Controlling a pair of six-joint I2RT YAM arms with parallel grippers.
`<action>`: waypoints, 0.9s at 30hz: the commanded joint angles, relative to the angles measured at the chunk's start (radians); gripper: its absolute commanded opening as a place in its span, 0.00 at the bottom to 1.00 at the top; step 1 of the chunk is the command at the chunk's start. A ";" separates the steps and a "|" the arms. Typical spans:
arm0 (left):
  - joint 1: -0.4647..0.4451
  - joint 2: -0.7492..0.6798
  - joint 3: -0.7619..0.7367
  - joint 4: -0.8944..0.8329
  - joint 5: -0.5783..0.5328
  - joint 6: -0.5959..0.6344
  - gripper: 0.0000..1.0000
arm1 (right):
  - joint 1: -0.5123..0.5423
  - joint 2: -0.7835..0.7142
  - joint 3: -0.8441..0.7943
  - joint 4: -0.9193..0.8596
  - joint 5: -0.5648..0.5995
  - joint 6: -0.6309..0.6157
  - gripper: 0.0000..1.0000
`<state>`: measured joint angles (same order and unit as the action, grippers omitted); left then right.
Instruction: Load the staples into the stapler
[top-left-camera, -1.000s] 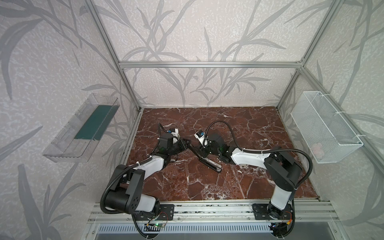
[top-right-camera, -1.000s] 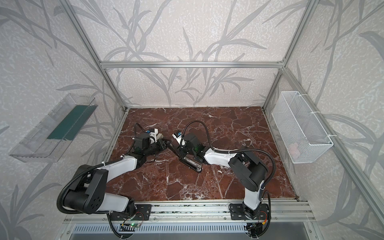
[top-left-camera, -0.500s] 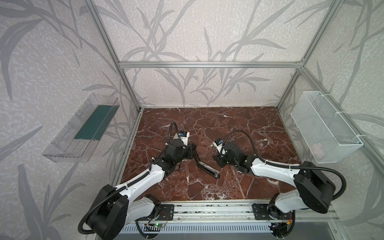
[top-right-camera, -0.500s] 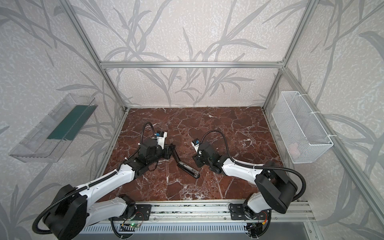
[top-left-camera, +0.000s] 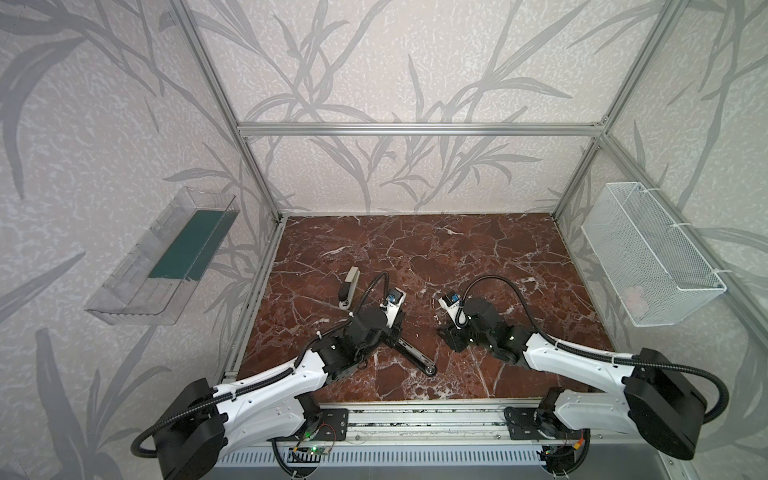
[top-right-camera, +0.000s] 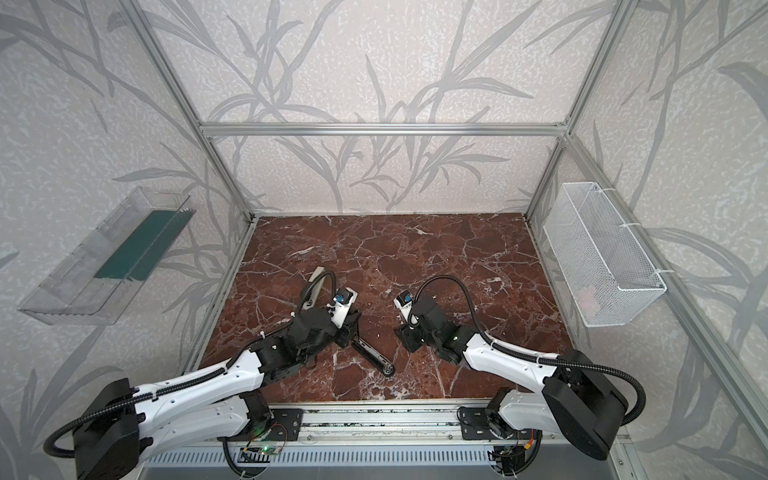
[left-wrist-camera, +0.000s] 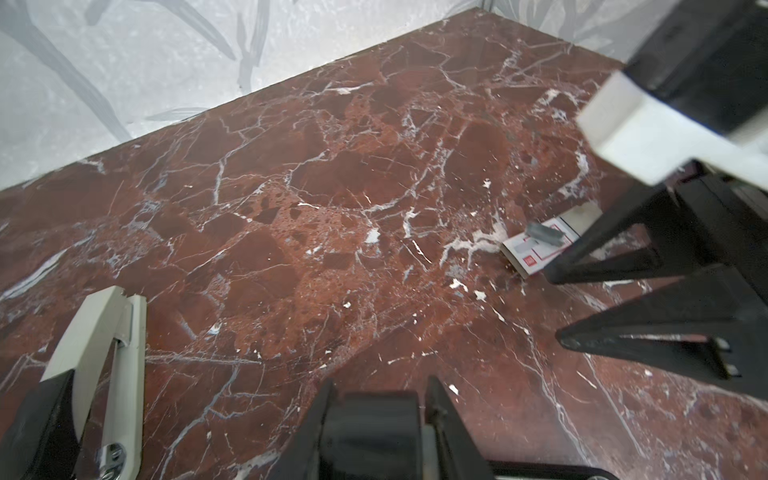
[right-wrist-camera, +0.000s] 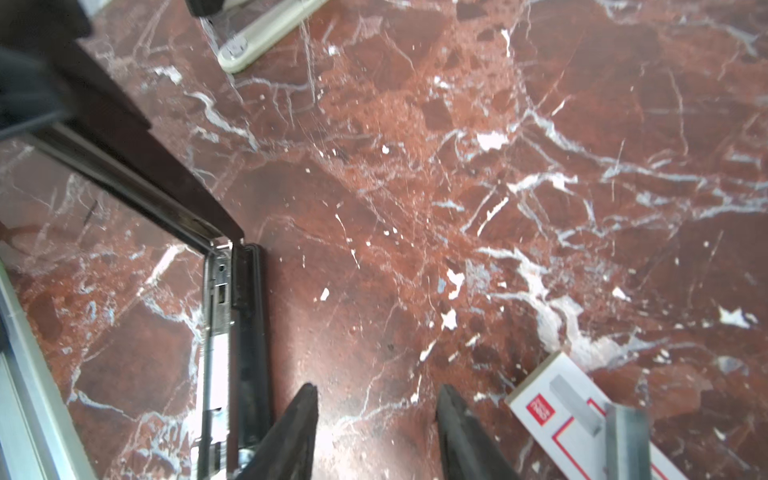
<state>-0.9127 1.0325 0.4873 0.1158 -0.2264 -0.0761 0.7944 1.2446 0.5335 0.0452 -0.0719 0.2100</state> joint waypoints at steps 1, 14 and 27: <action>-0.081 0.012 0.047 -0.014 -0.143 0.107 0.19 | 0.000 -0.028 -0.024 -0.032 0.041 0.021 0.48; -0.244 0.161 0.042 0.215 -0.481 0.255 0.19 | 0.005 -0.036 -0.055 0.007 0.110 0.042 0.48; -0.273 0.207 0.046 0.258 -0.589 0.269 0.19 | 0.034 -0.026 -0.103 0.150 -0.292 -0.018 0.49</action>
<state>-1.1790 1.2350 0.5163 0.2855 -0.7506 0.1677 0.8089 1.1954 0.4297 0.1448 -0.2649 0.2260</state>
